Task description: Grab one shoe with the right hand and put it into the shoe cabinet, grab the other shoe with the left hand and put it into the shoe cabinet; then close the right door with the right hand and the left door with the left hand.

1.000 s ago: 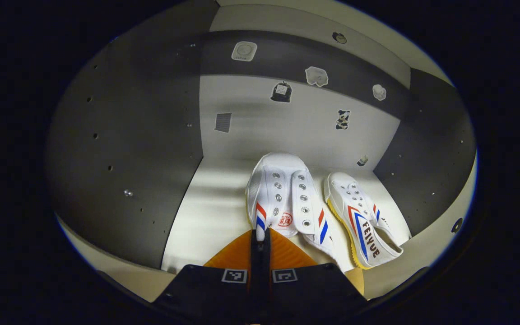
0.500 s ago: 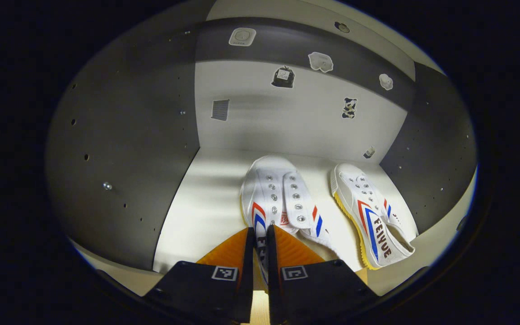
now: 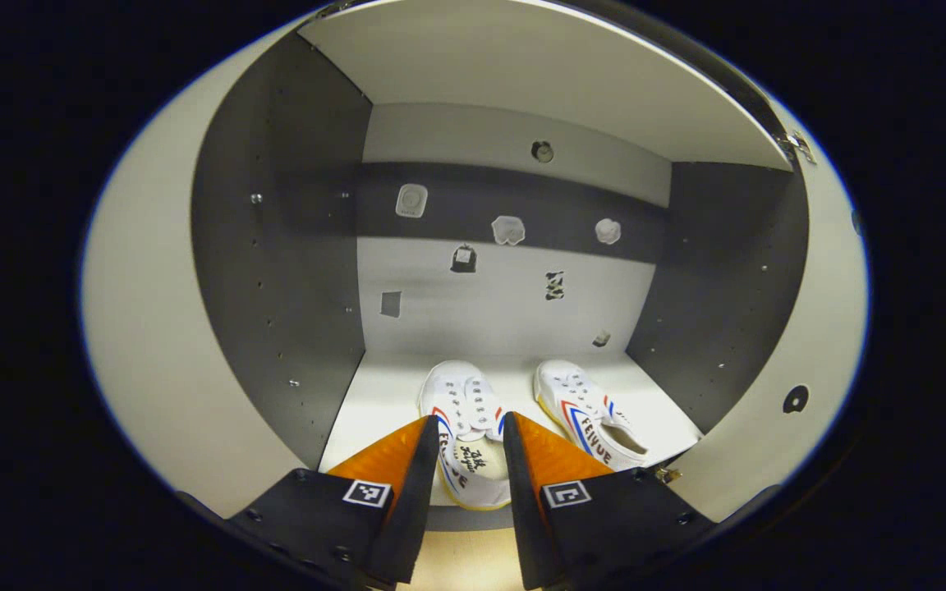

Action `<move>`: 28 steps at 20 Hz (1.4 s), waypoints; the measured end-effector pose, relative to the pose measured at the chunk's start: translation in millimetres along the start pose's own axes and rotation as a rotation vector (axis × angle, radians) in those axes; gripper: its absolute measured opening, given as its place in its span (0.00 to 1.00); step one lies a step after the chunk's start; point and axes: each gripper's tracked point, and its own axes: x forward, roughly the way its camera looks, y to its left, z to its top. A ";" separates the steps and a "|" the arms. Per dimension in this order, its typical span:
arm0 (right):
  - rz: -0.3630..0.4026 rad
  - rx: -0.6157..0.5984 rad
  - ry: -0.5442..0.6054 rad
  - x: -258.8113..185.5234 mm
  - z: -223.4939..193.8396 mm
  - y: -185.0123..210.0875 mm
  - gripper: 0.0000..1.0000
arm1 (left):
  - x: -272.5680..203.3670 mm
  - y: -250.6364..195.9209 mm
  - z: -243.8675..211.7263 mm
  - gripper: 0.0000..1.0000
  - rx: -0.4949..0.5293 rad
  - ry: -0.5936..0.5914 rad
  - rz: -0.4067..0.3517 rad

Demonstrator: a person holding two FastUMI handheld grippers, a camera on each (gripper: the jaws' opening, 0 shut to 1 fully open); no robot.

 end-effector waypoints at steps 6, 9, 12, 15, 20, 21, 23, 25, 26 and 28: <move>-0.022 0.016 -0.043 -30.8 14.4 -16.1 0.93 | -82.7 -24.2 20.4 0.99 0.019 -0.136 -0.021; -0.064 -0.005 -0.074 -42.0 22.4 -37.0 0.93 | -122.4 -28.9 23.5 0.97 0.037 -0.206 -0.009; -0.120 -0.014 -0.077 -49.7 21.9 -64.4 0.93 | -156.6 -29.2 19.0 0.97 0.056 -0.247 0.010; -0.191 -0.024 -0.078 -55.3 21.0 -100.6 0.93 | -182.8 -25.4 12.0 0.96 0.070 -0.273 0.034; -0.297 -0.040 -0.084 -60.9 20.1 -157.3 0.93 | -216.0 -21.5 4.3 0.95 0.039 -0.322 0.014; -0.321 -0.048 -0.086 -61.2 19.3 -169.7 0.93 | -222.9 -16.6 1.2 0.94 0.040 -0.326 0.024; -0.348 -0.060 -0.090 -59.4 20.1 -188.2 0.93 | -236.4 -8.6 -2.7 0.97 0.051 -0.335 0.048; -0.368 -0.064 -0.093 -52.8 20.1 -204.6 0.93 | -250.3 -2.4 -4.1 0.95 0.059 -0.354 0.067; -0.374 -0.060 -0.088 -47.0 17.8 -210.4 0.93 | -257.1 -0.2 -5.6 0.95 0.056 -0.361 0.073; -0.360 -0.043 -0.085 -35.8 13.8 -217.5 0.93 | -268.5 1.3 -9.4 0.97 0.048 -0.362 0.070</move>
